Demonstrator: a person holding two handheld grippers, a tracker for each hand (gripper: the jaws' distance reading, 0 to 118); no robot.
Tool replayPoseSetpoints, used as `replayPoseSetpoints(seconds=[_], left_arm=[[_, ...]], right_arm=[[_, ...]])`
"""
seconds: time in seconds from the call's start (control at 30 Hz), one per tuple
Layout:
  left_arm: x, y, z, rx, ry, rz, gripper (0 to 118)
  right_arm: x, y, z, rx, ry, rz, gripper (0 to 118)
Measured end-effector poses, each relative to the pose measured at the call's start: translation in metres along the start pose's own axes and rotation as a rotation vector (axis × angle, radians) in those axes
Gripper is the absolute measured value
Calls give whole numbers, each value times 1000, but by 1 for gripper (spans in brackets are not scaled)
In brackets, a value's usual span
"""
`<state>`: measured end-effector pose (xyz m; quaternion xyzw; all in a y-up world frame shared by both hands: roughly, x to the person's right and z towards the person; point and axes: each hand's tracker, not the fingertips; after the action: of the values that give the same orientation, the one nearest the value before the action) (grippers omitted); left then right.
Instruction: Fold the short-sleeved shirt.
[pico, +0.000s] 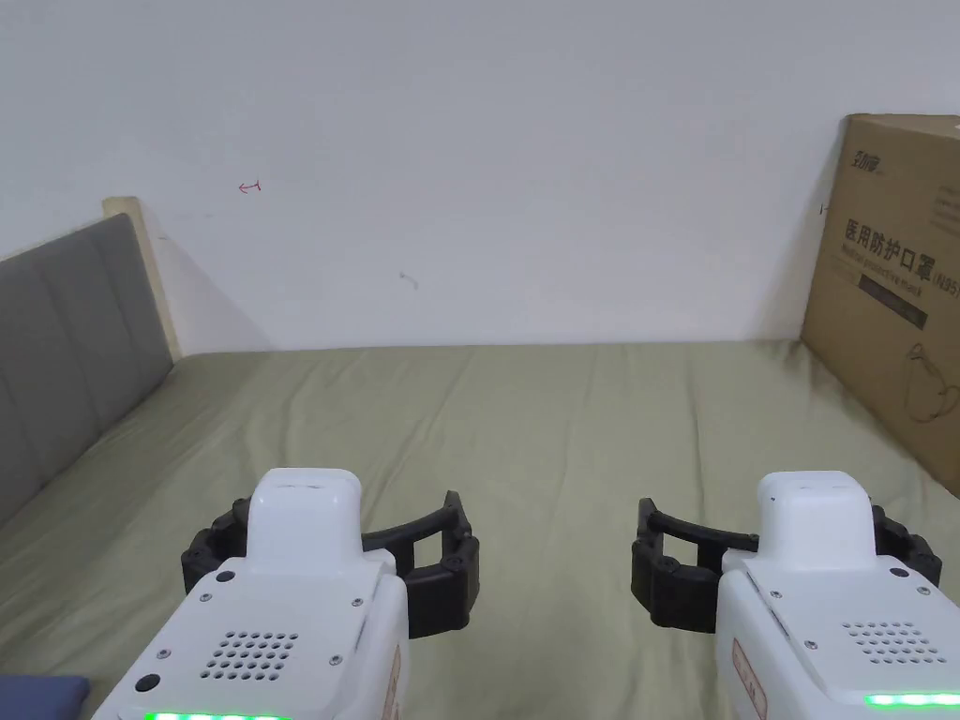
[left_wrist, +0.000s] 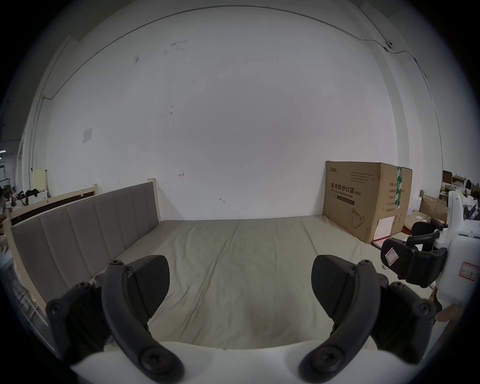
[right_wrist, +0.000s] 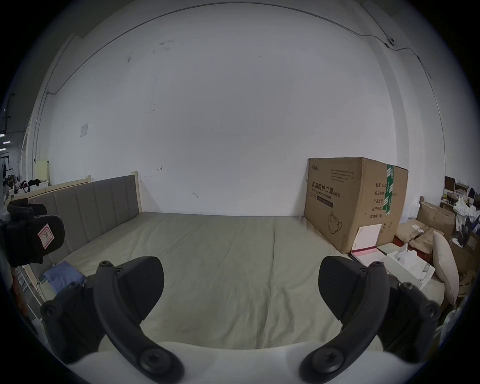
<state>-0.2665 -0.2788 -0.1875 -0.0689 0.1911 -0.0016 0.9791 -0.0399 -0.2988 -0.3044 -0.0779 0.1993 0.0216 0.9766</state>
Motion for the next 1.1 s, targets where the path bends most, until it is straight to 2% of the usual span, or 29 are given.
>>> replayPoseSetpoints(seconds=[0.1, 0.17, 0.33, 0.47, 0.77, 0.97, 1.1], left_arm=[[-4, 3, -5, -35, -73, 21, 112], [-7, 3, -7, -54, -70, 46, 112], [-5, 4, -8, -46, -42, 49, 112], [3, 3, -10, -67, -24, -27, 112], [5, 4, -20, -111, -20, -13, 112], [4, -2, -9, -16, 24, 0, 113], [8, -1, -13, -24, 26, -74, 115]], right_arm=[[-3, -1, -1, 0, -31, 36, 117], [-3, -2, -1, 7, -29, 47, 117], [3, -1, -3, 0, -25, 5, 117], [4, -1, -6, -5, -34, 10, 117], [5, -1, -7, -14, -34, 17, 117], [7, -3, -9, -19, -43, 20, 117], [7, -4, -11, -25, -44, 23, 117]])
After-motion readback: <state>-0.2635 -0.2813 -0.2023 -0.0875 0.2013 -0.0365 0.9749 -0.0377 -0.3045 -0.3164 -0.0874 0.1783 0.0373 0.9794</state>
